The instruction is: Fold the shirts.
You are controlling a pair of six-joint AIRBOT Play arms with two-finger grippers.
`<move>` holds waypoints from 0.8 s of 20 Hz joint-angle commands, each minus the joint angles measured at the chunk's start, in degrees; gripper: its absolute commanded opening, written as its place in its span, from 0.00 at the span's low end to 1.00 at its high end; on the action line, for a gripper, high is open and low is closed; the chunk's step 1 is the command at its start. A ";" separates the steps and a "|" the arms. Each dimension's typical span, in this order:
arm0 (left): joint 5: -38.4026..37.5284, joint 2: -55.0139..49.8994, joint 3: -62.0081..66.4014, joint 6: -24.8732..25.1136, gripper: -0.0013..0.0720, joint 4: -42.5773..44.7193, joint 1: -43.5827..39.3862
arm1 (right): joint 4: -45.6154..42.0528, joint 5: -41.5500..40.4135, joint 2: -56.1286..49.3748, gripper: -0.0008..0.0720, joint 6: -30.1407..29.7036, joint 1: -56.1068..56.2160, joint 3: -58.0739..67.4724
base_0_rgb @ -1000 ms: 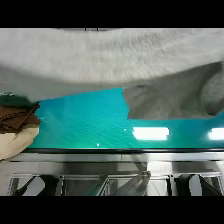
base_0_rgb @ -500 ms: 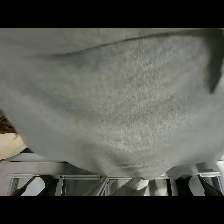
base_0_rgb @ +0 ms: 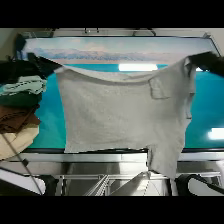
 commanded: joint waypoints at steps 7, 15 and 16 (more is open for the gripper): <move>0.07 -29.77 26.14 -9.46 0.04 2.36 -1.84 | 15.74 -4.87 -27.85 0.03 -11.98 2.25 5.64; -10.93 -27.30 21.99 -10.08 0.03 2.08 -1.81 | 1.75 7.43 -22.12 0.03 -9.03 -2.80 9.01; -11.58 -26.64 21.09 -10.08 0.03 2.51 -1.64 | -2.43 8.24 -21.07 0.03 -7.08 -3.43 9.01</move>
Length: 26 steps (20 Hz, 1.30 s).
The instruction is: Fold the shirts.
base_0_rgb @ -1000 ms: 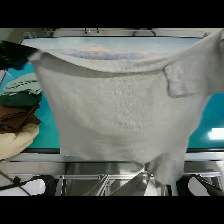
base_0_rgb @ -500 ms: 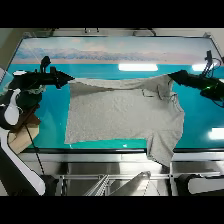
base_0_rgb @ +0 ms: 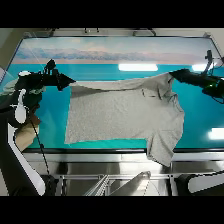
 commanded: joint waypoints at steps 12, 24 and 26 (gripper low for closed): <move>-5.99 2.69 -11.23 -2.80 0.03 19.87 -0.11 | -34.99 7.45 1.01 0.03 13.81 -1.99 -3.93; -4.46 2.67 -11.21 -3.23 0.03 30.97 0.28 | -39.04 6.14 -1.36 0.03 15.91 -1.57 -3.93; -4.79 2.69 -10.69 -4.20 0.04 31.80 -0.07 | -39.01 6.29 -1.29 0.04 15.91 -1.57 -3.91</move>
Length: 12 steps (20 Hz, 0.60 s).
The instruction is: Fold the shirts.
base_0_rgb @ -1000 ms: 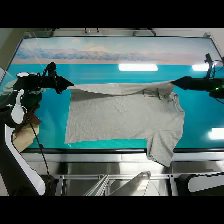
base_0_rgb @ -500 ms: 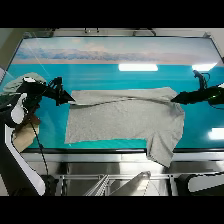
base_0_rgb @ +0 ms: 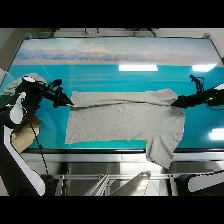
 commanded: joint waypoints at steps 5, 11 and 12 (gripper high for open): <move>-0.94 0.39 11.54 -4.44 0.63 4.28 0.02 | -2.69 1.70 5.01 0.49 3.37 -0.46 0.63; -0.02 16.17 -4.55 0.24 0.76 4.42 3.30 | -9.27 3.34 19.08 0.52 13.90 -6.95 -7.39; 1.66 20.04 -11.15 2.34 0.76 4.44 4.09 | -9.14 2.82 21.88 0.52 16.02 -7.69 -11.37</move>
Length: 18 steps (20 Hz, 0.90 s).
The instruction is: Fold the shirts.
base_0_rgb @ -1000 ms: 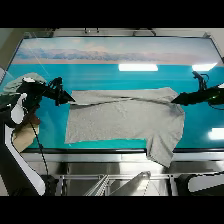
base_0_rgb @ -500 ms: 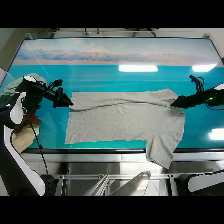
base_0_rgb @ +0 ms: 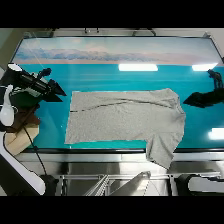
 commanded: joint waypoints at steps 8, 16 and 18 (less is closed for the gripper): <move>23.80 24.94 -50.51 6.56 0.76 11.54 2.93 | 5.40 -3.78 19.30 0.52 4.68 0.57 -22.14; 25.05 24.61 -55.23 5.84 0.56 11.58 -3.45 | 8.26 -0.26 24.48 0.52 5.22 1.79 -22.14; 24.76 24.61 -55.23 5.33 0.56 12.72 -6.21 | 8.22 0.11 26.58 0.52 6.27 1.79 -22.14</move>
